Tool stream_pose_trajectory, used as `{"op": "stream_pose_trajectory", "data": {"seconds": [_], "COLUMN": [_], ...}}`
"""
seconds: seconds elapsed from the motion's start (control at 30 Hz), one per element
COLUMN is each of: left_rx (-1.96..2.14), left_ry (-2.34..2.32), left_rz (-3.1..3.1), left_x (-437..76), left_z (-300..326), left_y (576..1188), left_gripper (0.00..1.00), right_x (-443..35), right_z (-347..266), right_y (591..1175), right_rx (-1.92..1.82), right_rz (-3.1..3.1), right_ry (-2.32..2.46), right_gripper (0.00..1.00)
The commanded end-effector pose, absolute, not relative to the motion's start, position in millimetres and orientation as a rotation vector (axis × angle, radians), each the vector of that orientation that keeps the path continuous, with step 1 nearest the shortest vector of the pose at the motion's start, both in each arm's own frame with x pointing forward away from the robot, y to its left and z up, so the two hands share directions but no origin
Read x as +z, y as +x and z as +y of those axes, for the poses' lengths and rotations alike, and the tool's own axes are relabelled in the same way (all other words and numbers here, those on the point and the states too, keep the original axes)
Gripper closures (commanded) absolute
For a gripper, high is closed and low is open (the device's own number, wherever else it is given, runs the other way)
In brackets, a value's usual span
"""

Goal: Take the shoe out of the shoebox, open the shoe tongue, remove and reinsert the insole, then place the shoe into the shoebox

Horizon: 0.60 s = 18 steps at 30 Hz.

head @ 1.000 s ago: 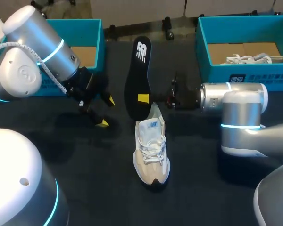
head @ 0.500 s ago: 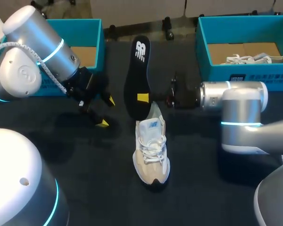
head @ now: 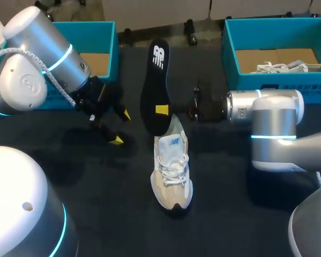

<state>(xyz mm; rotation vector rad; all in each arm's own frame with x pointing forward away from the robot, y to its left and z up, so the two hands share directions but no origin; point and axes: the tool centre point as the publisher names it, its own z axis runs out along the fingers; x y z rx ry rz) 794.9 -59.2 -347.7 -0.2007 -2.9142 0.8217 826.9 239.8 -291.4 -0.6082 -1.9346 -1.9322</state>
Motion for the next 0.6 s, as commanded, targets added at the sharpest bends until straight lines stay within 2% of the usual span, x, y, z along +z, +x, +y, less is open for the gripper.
{"op": "stream_pose_trajectory", "data": {"seconds": [0.03,0.6], "left_rx": [0.820,0.820], "left_ry": [-0.201,-0.201], "left_rz": [-2.918,-2.918], "left_x": [-347.7,-347.7], "left_z": [-58.7,-58.7], "left_y": [793.6,793.6], "left_gripper": [0.00,0.00], "right_x": [-294.4,-298.5], "right_z": [243.3,245.7], "right_y": [825.3,821.1], "right_rx": [-1.936,-1.950], "right_rz": [-1.930,-1.913], "right_ry": [-0.610,-0.628], "right_gripper": [1.00,1.00]}}
